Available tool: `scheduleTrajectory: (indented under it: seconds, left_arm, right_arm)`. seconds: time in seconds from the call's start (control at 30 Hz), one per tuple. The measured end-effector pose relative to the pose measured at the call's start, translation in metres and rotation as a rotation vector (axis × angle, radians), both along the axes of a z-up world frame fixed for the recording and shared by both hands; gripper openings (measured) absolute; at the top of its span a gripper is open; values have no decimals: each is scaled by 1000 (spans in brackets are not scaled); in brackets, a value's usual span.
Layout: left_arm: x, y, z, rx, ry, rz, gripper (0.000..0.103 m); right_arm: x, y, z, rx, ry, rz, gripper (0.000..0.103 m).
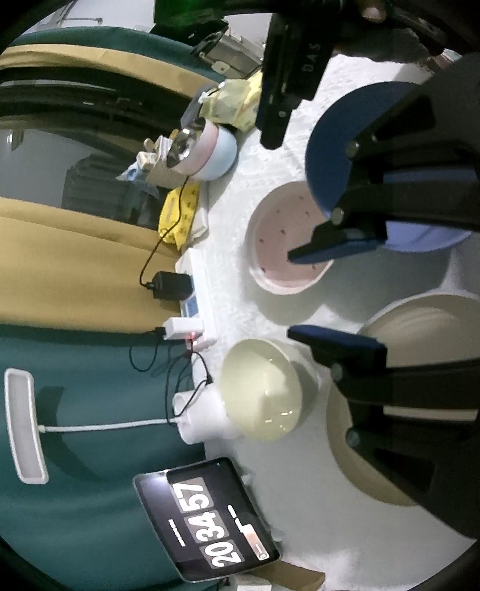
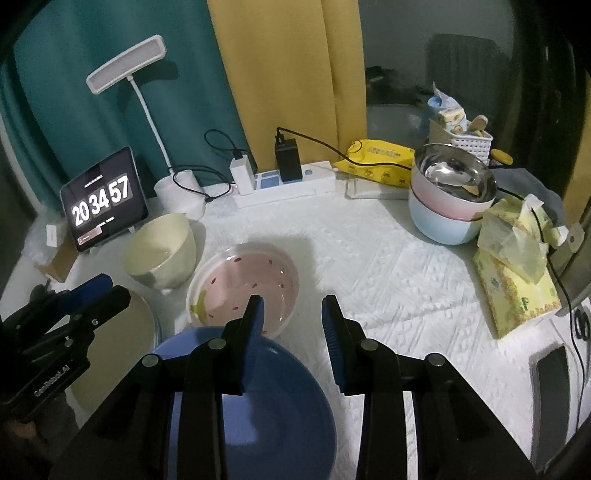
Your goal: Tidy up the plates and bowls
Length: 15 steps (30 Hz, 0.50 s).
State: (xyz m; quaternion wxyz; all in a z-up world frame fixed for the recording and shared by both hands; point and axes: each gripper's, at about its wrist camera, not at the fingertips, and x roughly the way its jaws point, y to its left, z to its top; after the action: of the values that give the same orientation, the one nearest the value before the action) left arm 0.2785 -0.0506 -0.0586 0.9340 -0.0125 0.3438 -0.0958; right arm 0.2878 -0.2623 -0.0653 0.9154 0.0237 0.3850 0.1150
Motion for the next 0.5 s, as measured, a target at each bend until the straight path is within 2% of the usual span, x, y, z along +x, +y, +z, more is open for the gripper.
scheduleTrajectory:
  seconds: [0.27, 0.5]
  left_arm:
    - [28, -1, -13, -27, 46, -5, 36]
    - [54, 2, -33, -66, 150, -27, 36]
  right_arm:
    - [26, 9, -9, -4, 67, 1, 34]
    - [46, 14, -27, 22, 164, -24, 34]
